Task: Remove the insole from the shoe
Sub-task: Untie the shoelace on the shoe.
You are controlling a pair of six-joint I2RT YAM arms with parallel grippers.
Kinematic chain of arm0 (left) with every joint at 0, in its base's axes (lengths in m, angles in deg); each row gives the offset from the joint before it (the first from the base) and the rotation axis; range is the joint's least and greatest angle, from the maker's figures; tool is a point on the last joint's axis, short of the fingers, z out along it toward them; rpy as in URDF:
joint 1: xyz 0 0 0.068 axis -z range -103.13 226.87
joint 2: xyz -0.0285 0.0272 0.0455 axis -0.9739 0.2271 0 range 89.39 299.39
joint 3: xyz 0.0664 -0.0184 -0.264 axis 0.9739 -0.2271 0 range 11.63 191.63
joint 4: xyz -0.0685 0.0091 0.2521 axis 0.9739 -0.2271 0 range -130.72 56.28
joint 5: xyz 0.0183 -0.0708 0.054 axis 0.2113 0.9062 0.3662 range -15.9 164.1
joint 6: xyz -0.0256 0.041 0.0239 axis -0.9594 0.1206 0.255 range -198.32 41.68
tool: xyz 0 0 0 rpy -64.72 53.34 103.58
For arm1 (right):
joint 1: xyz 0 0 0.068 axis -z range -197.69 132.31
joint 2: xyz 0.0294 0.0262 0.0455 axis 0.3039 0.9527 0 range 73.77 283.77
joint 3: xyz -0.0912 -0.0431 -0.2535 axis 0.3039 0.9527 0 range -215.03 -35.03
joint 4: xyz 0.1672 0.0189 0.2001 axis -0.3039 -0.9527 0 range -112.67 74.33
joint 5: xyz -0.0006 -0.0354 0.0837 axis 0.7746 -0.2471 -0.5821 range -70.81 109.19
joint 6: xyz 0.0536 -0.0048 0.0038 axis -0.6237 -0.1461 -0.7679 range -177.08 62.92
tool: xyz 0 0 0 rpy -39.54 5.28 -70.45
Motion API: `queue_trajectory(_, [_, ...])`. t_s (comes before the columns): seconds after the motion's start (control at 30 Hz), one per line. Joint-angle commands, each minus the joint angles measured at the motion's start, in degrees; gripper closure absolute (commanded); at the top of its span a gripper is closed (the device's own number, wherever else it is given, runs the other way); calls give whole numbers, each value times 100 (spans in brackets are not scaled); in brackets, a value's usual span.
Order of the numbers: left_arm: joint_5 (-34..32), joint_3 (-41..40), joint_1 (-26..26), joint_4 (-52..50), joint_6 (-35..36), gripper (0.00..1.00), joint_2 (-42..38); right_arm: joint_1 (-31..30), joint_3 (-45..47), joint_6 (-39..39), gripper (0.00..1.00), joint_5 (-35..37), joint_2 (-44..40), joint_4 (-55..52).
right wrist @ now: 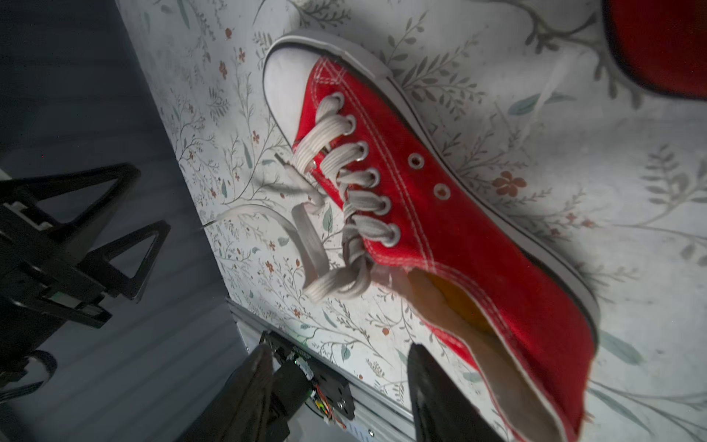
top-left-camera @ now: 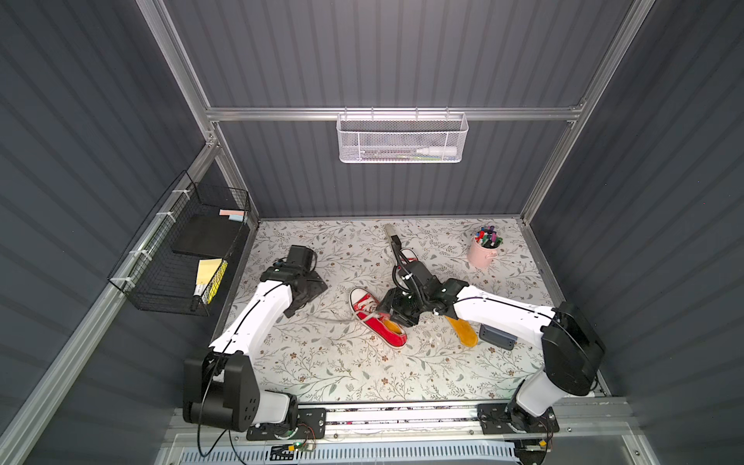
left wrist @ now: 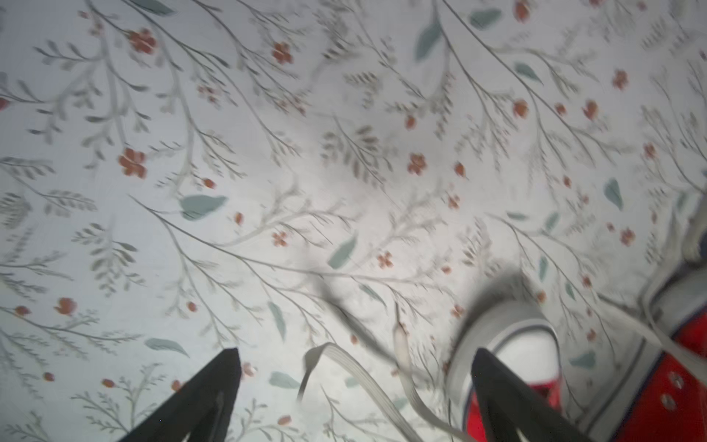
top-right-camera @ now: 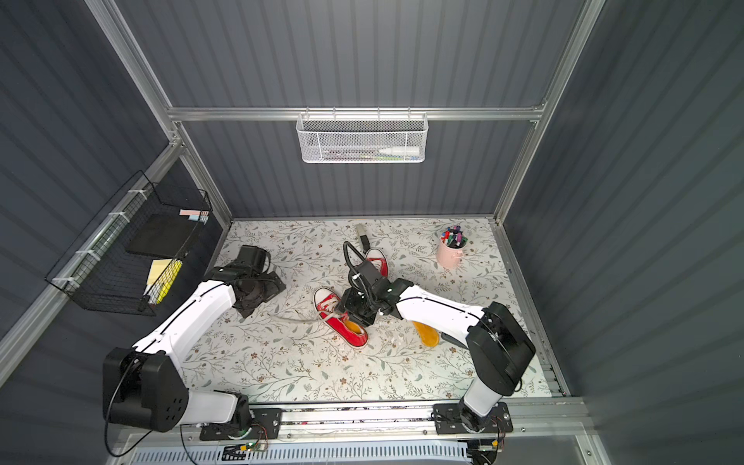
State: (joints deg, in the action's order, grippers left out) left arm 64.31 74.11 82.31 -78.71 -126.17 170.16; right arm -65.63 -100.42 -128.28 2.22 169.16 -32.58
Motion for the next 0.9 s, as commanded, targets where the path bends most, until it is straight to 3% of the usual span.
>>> queue_trajectory(0.0, [-362,536,-42,-180,286,2,99,-109,-130,-745,41,510,160,238])
queue_trajectory(0.13, [-822,603,-42,44,739,3,-12,-171,75,-1009,40,586,245,629])
queue_trajectory(0.47, [950,312,-33,266,1576,8,-6,-208,133,-1263,40,691,509,942])
queue_trajectory(0.87, [1978,618,40,494,1697,9,649,-233,71,-1340,36,624,733,1023])
